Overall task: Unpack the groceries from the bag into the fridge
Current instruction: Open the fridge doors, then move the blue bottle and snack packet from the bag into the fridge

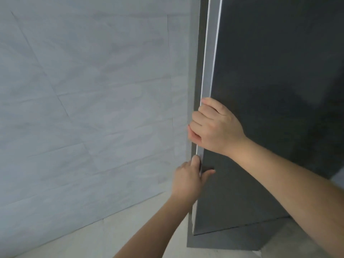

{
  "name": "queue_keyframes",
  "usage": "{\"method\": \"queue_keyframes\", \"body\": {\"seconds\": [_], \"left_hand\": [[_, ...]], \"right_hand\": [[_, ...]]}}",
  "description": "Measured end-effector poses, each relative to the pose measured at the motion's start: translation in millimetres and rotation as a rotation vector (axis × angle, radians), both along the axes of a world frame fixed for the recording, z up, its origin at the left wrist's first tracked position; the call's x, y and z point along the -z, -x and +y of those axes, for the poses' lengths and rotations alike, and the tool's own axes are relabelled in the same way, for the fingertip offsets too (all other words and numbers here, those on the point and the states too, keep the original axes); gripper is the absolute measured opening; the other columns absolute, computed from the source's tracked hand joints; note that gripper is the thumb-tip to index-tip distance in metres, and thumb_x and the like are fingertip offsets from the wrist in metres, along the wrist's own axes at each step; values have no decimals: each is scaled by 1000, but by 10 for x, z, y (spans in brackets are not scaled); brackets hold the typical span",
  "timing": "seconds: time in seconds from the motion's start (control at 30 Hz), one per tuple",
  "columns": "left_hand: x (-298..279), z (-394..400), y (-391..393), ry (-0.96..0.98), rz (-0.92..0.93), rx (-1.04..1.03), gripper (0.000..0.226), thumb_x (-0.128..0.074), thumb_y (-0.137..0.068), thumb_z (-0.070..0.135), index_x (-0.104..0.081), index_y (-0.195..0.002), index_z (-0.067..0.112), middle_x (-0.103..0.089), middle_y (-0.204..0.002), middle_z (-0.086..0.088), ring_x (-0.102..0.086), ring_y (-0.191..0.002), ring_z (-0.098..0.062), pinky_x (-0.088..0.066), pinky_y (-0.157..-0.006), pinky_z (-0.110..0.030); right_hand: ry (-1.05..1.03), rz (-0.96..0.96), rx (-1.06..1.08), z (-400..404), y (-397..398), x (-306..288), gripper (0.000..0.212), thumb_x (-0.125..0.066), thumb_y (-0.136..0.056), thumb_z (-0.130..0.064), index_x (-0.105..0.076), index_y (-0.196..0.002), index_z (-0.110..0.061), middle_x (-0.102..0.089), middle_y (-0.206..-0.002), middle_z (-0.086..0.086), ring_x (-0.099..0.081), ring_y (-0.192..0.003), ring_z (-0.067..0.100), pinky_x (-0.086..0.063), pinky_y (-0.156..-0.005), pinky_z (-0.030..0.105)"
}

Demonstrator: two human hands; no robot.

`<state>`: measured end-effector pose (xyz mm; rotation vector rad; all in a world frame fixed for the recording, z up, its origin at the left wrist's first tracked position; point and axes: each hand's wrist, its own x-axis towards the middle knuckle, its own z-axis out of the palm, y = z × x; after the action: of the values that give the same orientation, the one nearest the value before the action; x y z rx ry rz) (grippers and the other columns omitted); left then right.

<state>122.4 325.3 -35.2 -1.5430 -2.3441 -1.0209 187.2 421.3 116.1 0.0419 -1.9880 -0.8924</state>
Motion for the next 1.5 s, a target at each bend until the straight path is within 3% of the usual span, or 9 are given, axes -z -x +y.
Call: {"method": "queue_keyframes", "body": {"seconds": [0.13,0.23,0.37,0.63,0.83,0.97,1.13,1.23,1.5], "left_hand": [[-5,-273,-252,-103,143,75,38,-66,-83,45,-44,-72,15,-52,-51,0,-49,-43,-23,-26,-46,-24],[126,-489,-433,-106,280,180,33,-45,-89,43,-52,-71,17,-55,-53,2,-51,-46,-20,-29,-48,-24],[390,-824,-569,-34,342,314,29,-43,-93,39,-54,-74,19,-57,-61,4,-56,-54,-21,-37,-54,-27],[323,-1008,-887,8,210,446,32,-42,-93,40,-61,-107,19,-68,-96,1,-66,-85,-22,-51,-75,-37],[475,-1034,-1025,120,322,565,42,-56,-90,32,-57,-130,17,-63,-129,-3,-59,-119,-24,-46,-97,-40],[630,-951,-1159,315,376,651,51,-43,-98,35,-39,-146,19,-44,-151,-3,-37,-140,-24,-25,-116,-40],[801,-703,-1510,414,417,773,59,-42,-98,37,-26,-153,21,-25,-161,-3,-14,-150,-20,4,-120,-35],[910,-569,-1728,508,463,846,63,-41,-99,37,-18,-155,21,-17,-164,-2,-7,-151,-19,4,-123,-37],[1030,-167,-2174,409,629,1142,61,-50,-96,38,-32,-151,21,-29,-160,-4,-20,-149,-23,-3,-122,-41]], "right_hand": [[39,3,24,-331,-318,144,22,-60,-80,-18,-61,-59,-11,-59,-61,4,-56,-63,23,-38,-105,35],[39,-54,112,-571,-665,327,25,-58,-85,-21,-63,-63,-10,-63,-66,6,-58,-67,23,-41,-101,37],[116,-29,234,-901,-1100,356,27,-56,-89,-22,-65,-66,-11,-66,-71,6,-60,-72,24,-41,-104,38],[295,70,505,-1611,-1768,407,32,-53,-91,-23,-64,-64,-9,-61,-64,7,-56,-67,27,-47,-92,40],[531,96,653,-2027,-1875,416,39,-44,-95,-31,-68,-70,-11,-62,-68,7,-54,-67,26,-41,-66,39],[682,-76,673,-1950,-1931,454,36,-44,-94,-36,-68,-109,-12,-66,-112,10,-59,-104,27,-45,-92,42],[850,-138,795,-1586,-2091,696,71,-48,-92,-42,-19,-151,-16,-24,-156,13,-27,-142,29,-21,-116,42],[877,-74,905,-1433,-2287,812,78,-53,-90,-43,-18,-151,-9,-22,-157,15,-28,-142,30,-19,-115,39],[777,-58,984,-1383,-3058,955,66,-43,-94,-41,-27,-148,-6,-47,-139,12,-47,-121,27,-33,-105,39]]}}
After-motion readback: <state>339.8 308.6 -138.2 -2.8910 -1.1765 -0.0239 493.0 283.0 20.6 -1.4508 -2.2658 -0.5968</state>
